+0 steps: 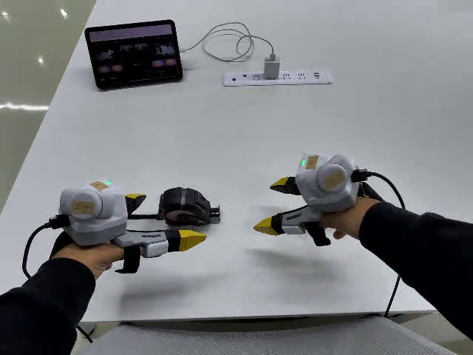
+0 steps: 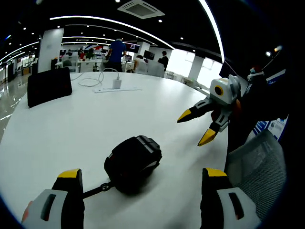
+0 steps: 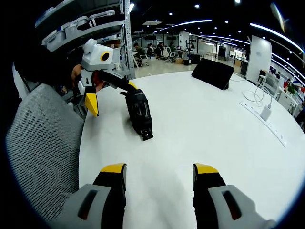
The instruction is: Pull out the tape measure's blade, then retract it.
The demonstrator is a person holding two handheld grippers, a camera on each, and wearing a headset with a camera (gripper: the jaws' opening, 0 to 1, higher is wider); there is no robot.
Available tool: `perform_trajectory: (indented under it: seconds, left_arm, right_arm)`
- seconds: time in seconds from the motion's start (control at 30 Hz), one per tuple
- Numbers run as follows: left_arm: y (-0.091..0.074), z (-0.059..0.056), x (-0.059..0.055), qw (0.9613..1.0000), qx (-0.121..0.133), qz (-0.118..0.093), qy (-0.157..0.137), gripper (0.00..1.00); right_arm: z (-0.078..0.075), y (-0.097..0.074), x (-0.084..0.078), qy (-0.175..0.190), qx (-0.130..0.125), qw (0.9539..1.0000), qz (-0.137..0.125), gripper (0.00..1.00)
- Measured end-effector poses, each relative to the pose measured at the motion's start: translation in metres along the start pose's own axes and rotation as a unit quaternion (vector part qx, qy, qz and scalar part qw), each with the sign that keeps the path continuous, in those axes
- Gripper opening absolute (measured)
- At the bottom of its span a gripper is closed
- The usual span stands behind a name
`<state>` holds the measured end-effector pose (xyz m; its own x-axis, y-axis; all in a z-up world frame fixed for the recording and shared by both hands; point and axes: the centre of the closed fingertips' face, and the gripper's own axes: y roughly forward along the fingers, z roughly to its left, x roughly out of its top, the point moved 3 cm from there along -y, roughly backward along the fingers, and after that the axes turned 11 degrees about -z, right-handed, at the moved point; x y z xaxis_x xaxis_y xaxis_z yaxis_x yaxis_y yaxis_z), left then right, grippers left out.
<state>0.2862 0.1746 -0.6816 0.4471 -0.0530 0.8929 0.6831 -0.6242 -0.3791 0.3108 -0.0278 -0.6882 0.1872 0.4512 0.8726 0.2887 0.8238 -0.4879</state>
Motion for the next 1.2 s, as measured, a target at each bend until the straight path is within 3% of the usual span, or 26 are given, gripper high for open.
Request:
perform_trajectory:
  seconds: [0.13, 0.17, 0.2, 0.3, 0.5, 0.77, 1.07, 1.17, 1.2]
  left_arm:
    - [-0.01, 0.009, 0.005, 0.9999, 0.012, -0.01, 0.001, 1.0]
    - [-0.012, 0.012, 0.009, 0.9995, 0.019, -0.023, -0.005, 1.0]
    - [-0.014, 0.01, 0.012, 0.9991, 0.01, -0.035, -0.022, 1.0]
    - [-0.02, 0.013, 0.011, 0.9995, 0.017, -0.025, 0.001, 1.0]
    - [-0.029, 0.012, 0.007, 0.9997, 0.016, -0.02, 0.005, 1.0]
    - [-0.044, 0.016, 0.0, 0.9997, 0.02, -0.014, 0.001, 1.0]
    - [-0.06, 0.021, -0.005, 0.9994, 0.034, -0.007, 0.009, 1.0]
    - [-0.065, 0.029, -0.003, 0.9974, 0.058, -0.024, 0.035, 1.0]
    - [-0.067, 0.027, -0.007, 0.9985, 0.05, -0.014, 0.016, 1.0]
  right_arm:
    - [0.002, -0.023, -0.004, 0.002, -0.008, 0.9999, -0.007, 0.55]
    - [0.003, -0.027, -0.005, -0.001, -0.01, 0.9999, -0.007, 0.56]
    - [0.003, -0.034, -0.008, -0.006, -0.013, 0.9999, -0.005, 0.56]
    - [0.003, -0.048, -0.016, 0.002, -0.022, 0.9998, -0.002, 0.58]
    - [0.004, -0.07, -0.028, 0.025, -0.036, 0.999, -0.006, 0.67]
    - [0.002, -0.096, -0.028, 0.038, -0.059, 0.9974, -0.018, 0.8]
    - [-0.002, -0.125, -0.041, 0.056, -0.09, 0.9942, -0.019, 0.88]
    - [-0.001, -0.134, -0.046, 0.061, -0.094, 0.9934, -0.023, 0.92]
    - [-0.002, -0.137, -0.048, 0.059, -0.098, 0.9931, -0.026, 0.93]
